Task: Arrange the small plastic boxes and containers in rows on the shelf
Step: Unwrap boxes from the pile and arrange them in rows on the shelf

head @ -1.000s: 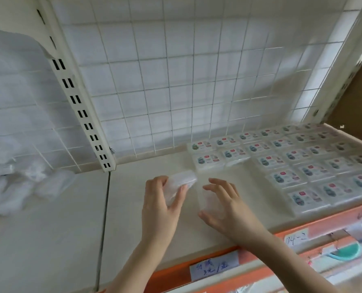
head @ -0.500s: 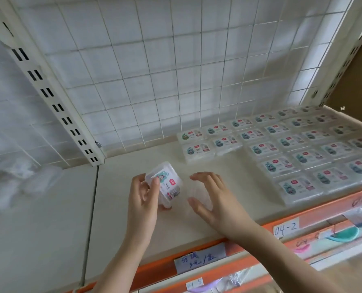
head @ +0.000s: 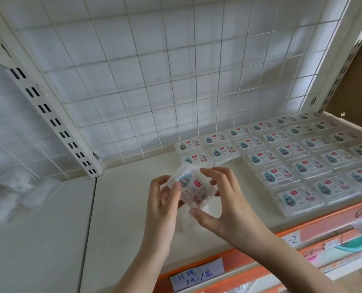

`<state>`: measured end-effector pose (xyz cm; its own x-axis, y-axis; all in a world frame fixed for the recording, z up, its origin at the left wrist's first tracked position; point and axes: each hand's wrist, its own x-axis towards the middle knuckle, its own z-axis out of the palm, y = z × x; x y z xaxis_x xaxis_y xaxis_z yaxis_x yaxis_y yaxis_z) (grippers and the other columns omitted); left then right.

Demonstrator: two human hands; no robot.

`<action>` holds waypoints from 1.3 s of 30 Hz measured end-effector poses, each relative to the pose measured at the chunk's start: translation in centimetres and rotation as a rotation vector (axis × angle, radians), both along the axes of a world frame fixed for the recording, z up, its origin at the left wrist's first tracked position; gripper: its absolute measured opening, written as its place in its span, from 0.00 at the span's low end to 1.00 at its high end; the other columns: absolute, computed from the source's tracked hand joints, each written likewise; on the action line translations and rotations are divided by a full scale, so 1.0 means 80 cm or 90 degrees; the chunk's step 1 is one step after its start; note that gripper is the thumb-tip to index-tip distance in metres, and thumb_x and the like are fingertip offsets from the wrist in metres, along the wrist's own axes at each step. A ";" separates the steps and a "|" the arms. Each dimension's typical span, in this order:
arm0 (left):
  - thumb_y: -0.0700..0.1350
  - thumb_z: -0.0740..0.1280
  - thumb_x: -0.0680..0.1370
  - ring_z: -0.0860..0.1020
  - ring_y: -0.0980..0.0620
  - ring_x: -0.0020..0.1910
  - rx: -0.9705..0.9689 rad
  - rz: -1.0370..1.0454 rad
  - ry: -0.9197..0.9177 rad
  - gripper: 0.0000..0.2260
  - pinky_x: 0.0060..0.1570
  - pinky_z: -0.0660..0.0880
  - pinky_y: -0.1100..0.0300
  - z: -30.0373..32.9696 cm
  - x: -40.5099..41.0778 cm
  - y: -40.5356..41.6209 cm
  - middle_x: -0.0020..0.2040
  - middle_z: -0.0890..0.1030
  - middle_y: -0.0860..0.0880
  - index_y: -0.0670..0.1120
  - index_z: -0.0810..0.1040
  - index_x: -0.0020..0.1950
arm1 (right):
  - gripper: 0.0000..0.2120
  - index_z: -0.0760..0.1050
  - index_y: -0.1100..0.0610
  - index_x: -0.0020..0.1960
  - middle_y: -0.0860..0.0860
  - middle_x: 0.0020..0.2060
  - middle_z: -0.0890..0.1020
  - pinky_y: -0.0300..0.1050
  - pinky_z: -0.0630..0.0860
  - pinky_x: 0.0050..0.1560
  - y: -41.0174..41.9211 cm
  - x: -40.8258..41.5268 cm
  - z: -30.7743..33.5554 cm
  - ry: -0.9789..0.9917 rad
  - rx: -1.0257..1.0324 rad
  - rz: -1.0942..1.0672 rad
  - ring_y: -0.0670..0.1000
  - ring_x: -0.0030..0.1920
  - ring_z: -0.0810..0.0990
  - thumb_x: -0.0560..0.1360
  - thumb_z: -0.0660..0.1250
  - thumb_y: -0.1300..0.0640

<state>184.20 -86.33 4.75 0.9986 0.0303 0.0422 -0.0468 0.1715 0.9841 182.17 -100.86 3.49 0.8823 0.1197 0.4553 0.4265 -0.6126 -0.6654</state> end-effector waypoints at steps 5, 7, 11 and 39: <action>0.34 0.65 0.76 0.82 0.56 0.41 0.083 -0.044 -0.051 0.07 0.40 0.76 0.66 0.000 0.000 -0.027 0.43 0.82 0.48 0.44 0.70 0.49 | 0.32 0.64 0.51 0.67 0.47 0.59 0.72 0.39 0.72 0.54 -0.026 0.012 0.018 -0.052 -0.210 -0.111 0.49 0.57 0.72 0.68 0.66 0.39; 0.35 0.66 0.76 0.80 0.59 0.42 0.177 -0.073 -0.090 0.09 0.42 0.74 0.68 -0.008 0.006 -0.030 0.44 0.80 0.51 0.46 0.70 0.50 | 0.32 0.68 0.56 0.65 0.51 0.57 0.76 0.47 0.76 0.52 -0.042 0.019 0.019 -0.078 -0.331 -0.141 0.53 0.54 0.78 0.66 0.72 0.44; 0.45 0.67 0.75 0.74 0.62 0.54 0.509 -0.061 -0.218 0.09 0.54 0.67 0.73 -0.040 0.015 -0.016 0.52 0.77 0.59 0.50 0.73 0.55 | 0.31 0.63 0.57 0.71 0.51 0.65 0.70 0.48 0.73 0.59 -0.076 0.040 0.019 0.016 -0.423 -0.124 0.54 0.64 0.71 0.73 0.68 0.48; 0.61 0.67 0.72 0.58 0.51 0.71 0.855 -0.144 -0.247 0.31 0.65 0.65 0.59 -0.055 0.000 0.001 0.71 0.61 0.52 0.52 0.62 0.71 | 0.18 0.80 0.54 0.49 0.53 0.47 0.81 0.49 0.79 0.41 -0.070 0.068 -0.048 -0.063 -0.464 -0.290 0.57 0.45 0.81 0.61 0.79 0.53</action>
